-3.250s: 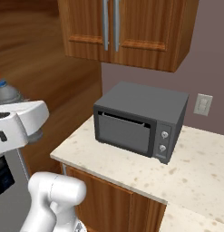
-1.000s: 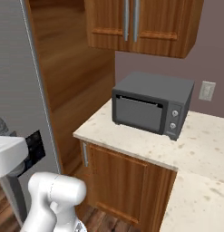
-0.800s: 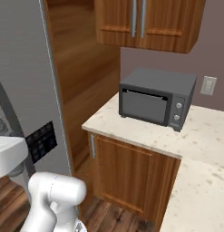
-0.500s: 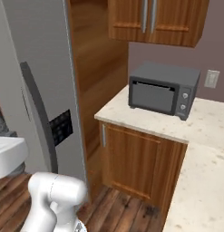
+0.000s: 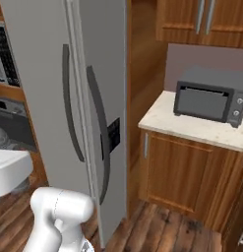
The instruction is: Take the bottled waters from the counter and place them in the freezer to freeze. Close the freezer door after placing the bottles.
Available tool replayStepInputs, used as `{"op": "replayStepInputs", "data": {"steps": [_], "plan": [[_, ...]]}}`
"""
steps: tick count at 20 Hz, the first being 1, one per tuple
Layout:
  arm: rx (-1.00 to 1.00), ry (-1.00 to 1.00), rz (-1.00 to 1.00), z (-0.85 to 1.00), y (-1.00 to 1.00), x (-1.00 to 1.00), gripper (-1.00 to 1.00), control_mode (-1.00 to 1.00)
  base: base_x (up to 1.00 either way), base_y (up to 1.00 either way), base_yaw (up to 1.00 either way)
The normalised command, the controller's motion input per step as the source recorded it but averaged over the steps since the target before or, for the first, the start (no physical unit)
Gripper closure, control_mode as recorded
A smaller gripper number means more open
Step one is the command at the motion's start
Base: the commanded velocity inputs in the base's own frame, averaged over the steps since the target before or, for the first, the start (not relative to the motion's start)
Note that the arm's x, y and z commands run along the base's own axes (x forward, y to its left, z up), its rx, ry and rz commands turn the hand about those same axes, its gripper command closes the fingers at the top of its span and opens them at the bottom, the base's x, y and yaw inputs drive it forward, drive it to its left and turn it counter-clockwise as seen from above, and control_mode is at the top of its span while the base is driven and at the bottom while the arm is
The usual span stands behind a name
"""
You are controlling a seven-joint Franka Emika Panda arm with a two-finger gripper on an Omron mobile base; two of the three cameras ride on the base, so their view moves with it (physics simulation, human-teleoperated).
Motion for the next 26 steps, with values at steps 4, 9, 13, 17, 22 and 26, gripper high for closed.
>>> {"op": "replayStepInputs", "data": {"steps": [4,9,13,17,22,26], "plan": [[0.00,0.00,0.00,0.00,0.00,0.00,1.00,1.00,0.00,1.00,-0.13],[0.00,0.00,0.00,0.00,0.00,0.00,1.00,1.00,0.00,1.00,-0.11],[0.00,0.00,0.00,0.00,0.00,0.00,1.00,1.00,0.00,0.99,-0.11],[0.00,0.00,0.00,0.00,0.00,0.00,1.00,1.00,0.07,0.60,-0.14],[0.00,0.00,0.00,0.00,0.00,0.00,1.00,1.00,0.07,0.10,-0.18],[0.00,0.00,0.00,0.00,0.00,0.00,1.00,1.00,0.47,-0.01,-0.37]]}}
